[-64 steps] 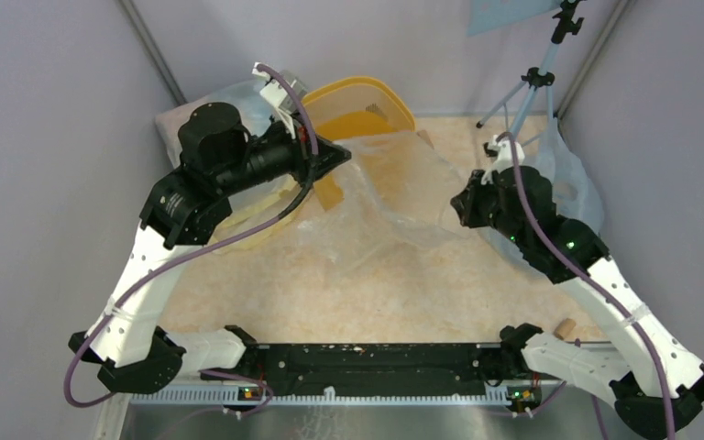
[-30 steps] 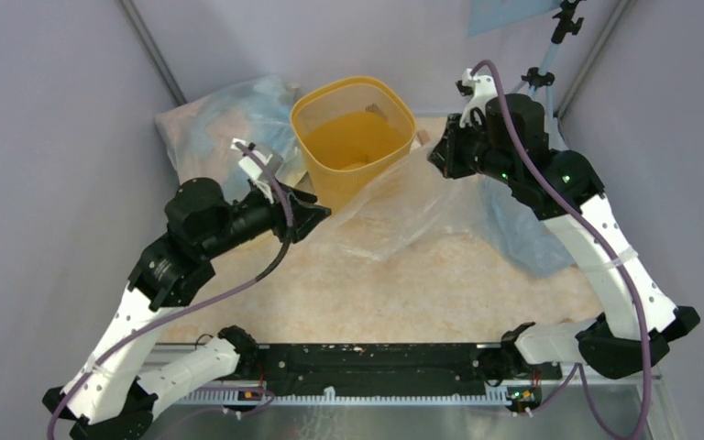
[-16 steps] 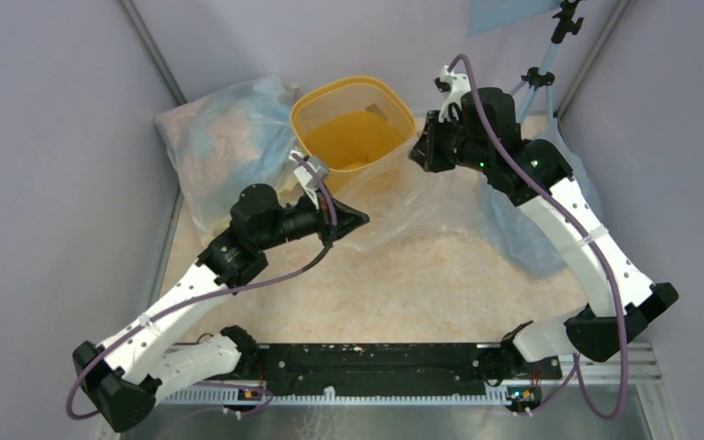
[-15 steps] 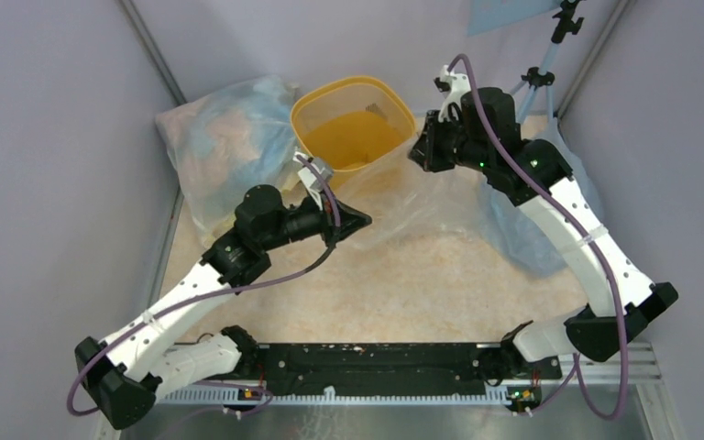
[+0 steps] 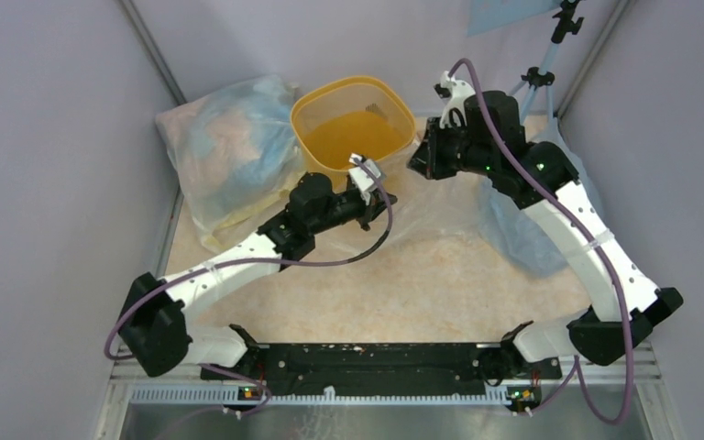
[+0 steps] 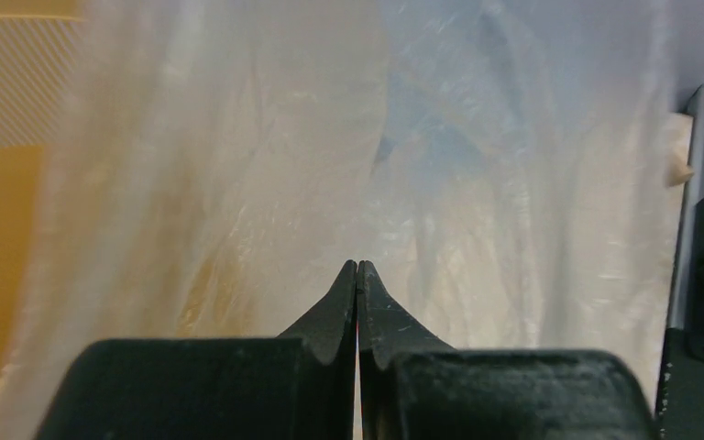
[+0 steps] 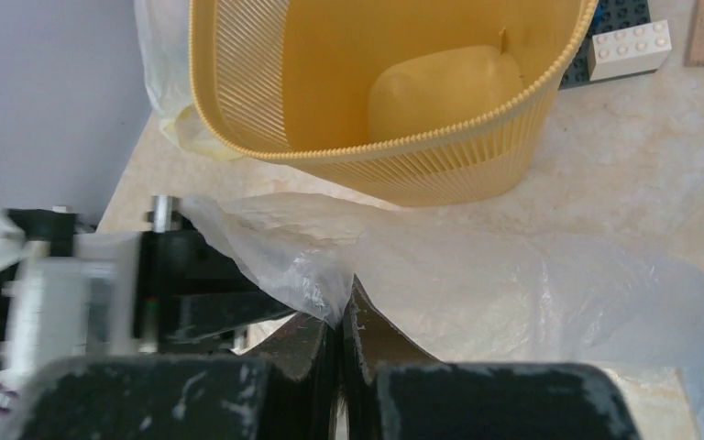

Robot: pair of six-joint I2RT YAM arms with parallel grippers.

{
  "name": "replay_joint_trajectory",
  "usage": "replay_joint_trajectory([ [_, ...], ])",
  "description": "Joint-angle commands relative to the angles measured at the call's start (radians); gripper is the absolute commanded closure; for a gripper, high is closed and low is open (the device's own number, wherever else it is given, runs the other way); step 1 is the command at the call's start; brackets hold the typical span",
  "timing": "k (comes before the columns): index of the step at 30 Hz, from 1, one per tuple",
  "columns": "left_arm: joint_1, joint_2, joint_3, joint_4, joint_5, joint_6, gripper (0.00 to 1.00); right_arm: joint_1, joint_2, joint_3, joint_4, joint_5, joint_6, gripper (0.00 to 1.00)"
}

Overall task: Put the trash bags into the trash bin
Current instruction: Unfold the trash bag at the center of the board.

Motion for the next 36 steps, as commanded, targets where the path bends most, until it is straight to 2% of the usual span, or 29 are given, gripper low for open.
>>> replay_joint_trajectory([
  [1,-0.004,0.064,0.057,0.086,0.070,0.115,1.00,0.007,-0.049,0.085,-0.046,-0.024,-0.013,1.00],
  [6,-0.004,0.097,0.006,0.159,0.110,0.121,1.00,0.008,-0.071,0.115,-0.069,-0.055,-0.012,1.00],
  [11,0.008,0.145,0.024,0.149,0.130,0.065,1.00,0.017,-0.103,0.134,-0.089,-0.081,-0.021,1.00],
  [16,0.033,0.195,0.035,0.249,0.345,-0.066,1.00,0.022,-0.116,0.125,-0.107,-0.093,-0.036,1.00],
  [20,0.022,0.229,0.068,0.309,0.538,-0.077,1.00,0.022,-0.116,0.103,-0.104,-0.092,-0.040,1.00],
  [25,-0.052,0.259,0.157,0.139,0.515,0.093,1.00,0.022,-0.116,0.095,-0.082,-0.111,-0.030,1.00],
  [32,-0.069,0.342,0.155,0.217,0.567,0.033,1.00,0.023,-0.149,0.101,-0.025,-0.181,-0.005,1.00],
  [36,-0.069,0.393,0.177,0.098,0.518,0.064,1.00,0.022,-0.156,0.153,-0.060,-0.142,-0.014,1.00],
])
